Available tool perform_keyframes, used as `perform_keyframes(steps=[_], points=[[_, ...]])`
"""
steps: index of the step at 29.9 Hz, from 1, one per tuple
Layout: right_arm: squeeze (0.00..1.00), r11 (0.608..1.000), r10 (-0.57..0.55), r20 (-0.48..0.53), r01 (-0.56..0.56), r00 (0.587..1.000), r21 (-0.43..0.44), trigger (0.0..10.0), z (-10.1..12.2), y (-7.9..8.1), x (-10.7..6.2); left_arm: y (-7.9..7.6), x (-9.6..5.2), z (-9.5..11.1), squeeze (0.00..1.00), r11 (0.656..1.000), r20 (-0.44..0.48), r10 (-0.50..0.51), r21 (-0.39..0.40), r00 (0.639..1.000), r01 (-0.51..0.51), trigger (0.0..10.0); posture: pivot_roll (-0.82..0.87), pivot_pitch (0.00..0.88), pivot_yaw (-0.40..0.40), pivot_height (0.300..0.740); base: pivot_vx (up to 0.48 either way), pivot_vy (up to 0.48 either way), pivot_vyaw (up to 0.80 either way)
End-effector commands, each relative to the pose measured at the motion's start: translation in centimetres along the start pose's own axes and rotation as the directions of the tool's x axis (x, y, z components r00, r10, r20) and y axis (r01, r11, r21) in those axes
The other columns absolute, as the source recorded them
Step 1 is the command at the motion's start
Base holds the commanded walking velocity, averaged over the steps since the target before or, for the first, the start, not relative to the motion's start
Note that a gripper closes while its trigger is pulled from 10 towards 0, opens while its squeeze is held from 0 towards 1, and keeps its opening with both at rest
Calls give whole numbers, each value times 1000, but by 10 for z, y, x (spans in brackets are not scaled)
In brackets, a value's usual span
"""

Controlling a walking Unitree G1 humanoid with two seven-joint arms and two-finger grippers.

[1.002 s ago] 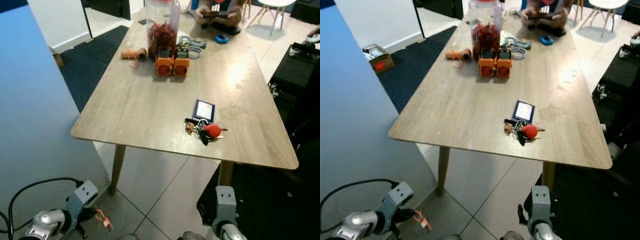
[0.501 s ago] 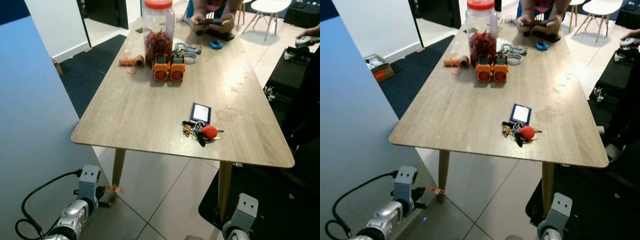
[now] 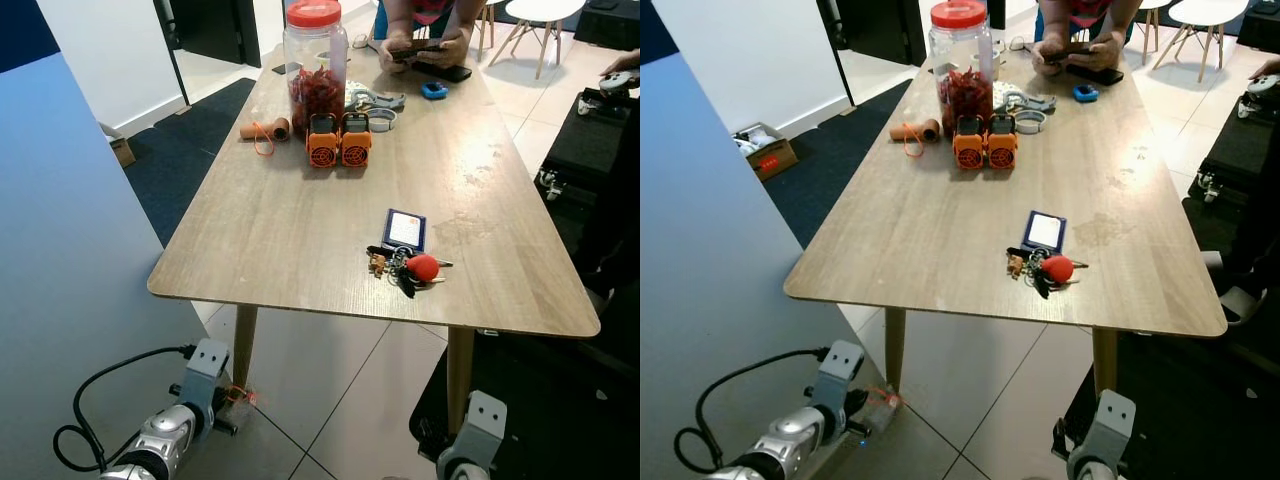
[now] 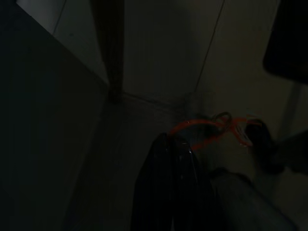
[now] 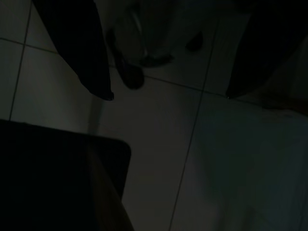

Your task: Hang keys on a hook

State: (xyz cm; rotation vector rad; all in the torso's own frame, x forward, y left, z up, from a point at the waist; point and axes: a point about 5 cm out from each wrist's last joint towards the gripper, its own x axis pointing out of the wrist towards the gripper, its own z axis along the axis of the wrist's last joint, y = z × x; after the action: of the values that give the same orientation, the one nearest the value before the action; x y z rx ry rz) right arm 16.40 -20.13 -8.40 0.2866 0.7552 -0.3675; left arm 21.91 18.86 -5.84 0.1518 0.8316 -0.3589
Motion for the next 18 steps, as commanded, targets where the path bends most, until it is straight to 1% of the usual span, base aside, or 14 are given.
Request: perform_keyframes(steps=[1, 3, 4, 5, 6, 7, 13, 15, 16, 18], points=[[0, 1000, 4, -33, -5, 999, -9, 10000, -6, 3, -1, -4, 1, -2, 0, 999, -13, 4, 34, 1000, -4, 10000, 29, 36, 77, 740, 0, 0, 0], [0, 1000, 1, -47, -2, 999, -25, 10000, -7, 3, -1, -4, 1, -3, 0, 999, -22, 9, 34, 1000, -8, 10000, 29, 36, 77, 740, 0, 0, 0], [0, 995, 25, -64, -31, 998, -93, 10000, -11, 7, -2, -5, 1, -5, 0, 999, -29, -1, 50, 1000, 2, 10000, 47, 63, 89, 740, 0, 0, 0], [0, 991, 43, -72, -51, 996, -120, 10000, -13, 11, -3, -5, 1, -5, 0, 998, -32, -11, 64, 999, 13, 10000, 59, 73, 95, 740, 0, 0, 0], [0, 991, 43, -72, -51, 996, -120, 10000, -13, 11, -3, -5, 1, -5, 0, 998, -32, -11, 64, 999, 13, 10000, 59, 73, 95, 740, 0, 0, 0], [0, 985, 69, -87, -82, 994, -150, 10000, -17, 17, -4, -6, 0, -7, 0, 995, -48, -25, 96, 999, 29, 10000, 64, 78, 97, 740, 0, 0, 0], [0, 984, 83, -99, -97, 992, -152, 10000, -21, 22, -5, -6, -1, -12, 0, 993, -63, -34, 114, 997, 41, 10000, 80, 88, 101, 740, 0, 0, 0], [0, 981, 92, -106, -108, 990, -159, 10000, -23, 24, -6, -5, -2, -16, 0, 991, -74, -25, 127, 997, 34, 10000, 86, 89, 90, 740, 0, 0, 0], [0, 978, 100, -108, -117, 989, -172, 10000, -22, 25, -6, -5, -3, -17, 0, 992, -73, -15, 121, 997, 24, 10000, 89, 86, 71, 740, 0, 0, 0], [0, 974, 108, -109, -128, 988, -188, 10000, -22, 26, -5, -5, -3, -19, 0, 993, -72, -4, 114, 997, 12, 10000, 89, 86, 71, 740, 0, 0, 0]])
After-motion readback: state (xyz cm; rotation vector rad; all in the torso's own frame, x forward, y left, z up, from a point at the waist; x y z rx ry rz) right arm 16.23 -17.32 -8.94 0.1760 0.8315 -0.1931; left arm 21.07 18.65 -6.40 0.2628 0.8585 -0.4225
